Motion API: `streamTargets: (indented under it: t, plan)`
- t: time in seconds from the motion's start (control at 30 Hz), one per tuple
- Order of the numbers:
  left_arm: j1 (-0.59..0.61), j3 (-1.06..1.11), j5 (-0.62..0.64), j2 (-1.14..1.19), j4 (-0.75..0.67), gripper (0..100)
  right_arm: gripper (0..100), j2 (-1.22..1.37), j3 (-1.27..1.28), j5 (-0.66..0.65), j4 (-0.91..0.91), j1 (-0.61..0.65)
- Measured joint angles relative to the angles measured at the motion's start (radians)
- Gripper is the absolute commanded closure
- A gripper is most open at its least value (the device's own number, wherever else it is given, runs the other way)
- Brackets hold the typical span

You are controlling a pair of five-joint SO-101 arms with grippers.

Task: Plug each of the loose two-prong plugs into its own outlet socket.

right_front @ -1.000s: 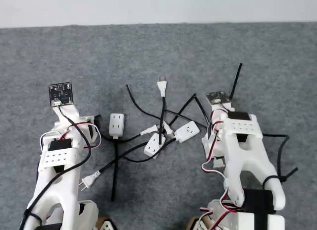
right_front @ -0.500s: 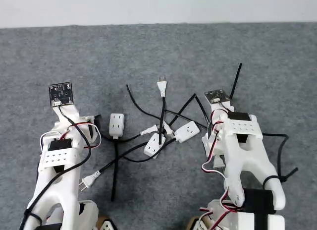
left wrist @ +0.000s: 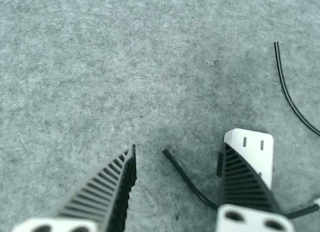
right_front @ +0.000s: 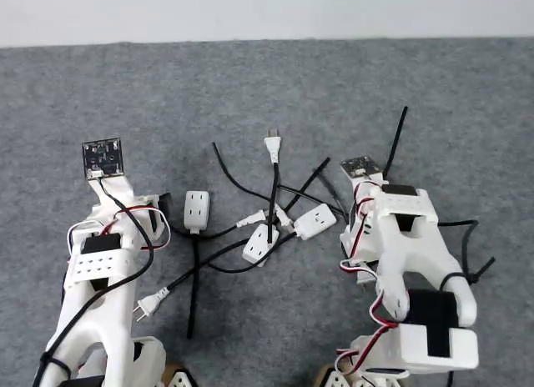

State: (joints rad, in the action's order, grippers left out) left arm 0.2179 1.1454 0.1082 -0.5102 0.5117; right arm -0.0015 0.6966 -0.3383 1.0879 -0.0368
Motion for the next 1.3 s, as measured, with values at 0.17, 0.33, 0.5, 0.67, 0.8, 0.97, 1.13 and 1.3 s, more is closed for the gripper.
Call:
streamTargets:
  t: [0.17,0.33,0.5,0.67,0.8,0.97,1.13,1.3]
  plan:
    - [0.000,0.000,0.000,0.000,0.000,75,99.0,-0.025,-0.003,0.000,0.026,0.005]
    - [0.002,0.000,0.000,0.000,0.000,75,99.1,-0.203,-0.097,0.061,0.183,0.084]
    - [0.002,0.000,-0.002,0.021,0.000,77,99.1,-0.387,-0.247,0.152,0.304,0.227]
    - [0.002,-0.107,-0.046,0.158,0.100,97,99.1,-0.419,-0.353,0.204,0.325,0.387]
    - [-0.018,-0.232,-0.137,0.298,0.224,98,99.1,-0.419,-0.370,0.209,0.290,0.508]
    - [-0.063,-0.282,-0.299,0.336,0.356,99,99.1,-0.419,-0.370,0.229,0.192,0.615]
    - [-0.107,-0.278,-0.456,0.325,0.397,99,99.1,-0.419,-0.333,0.276,0.107,0.694]
    - [-0.147,-0.187,-0.534,0.233,0.399,99,99.1,-0.374,-0.319,0.284,0.077,0.763]
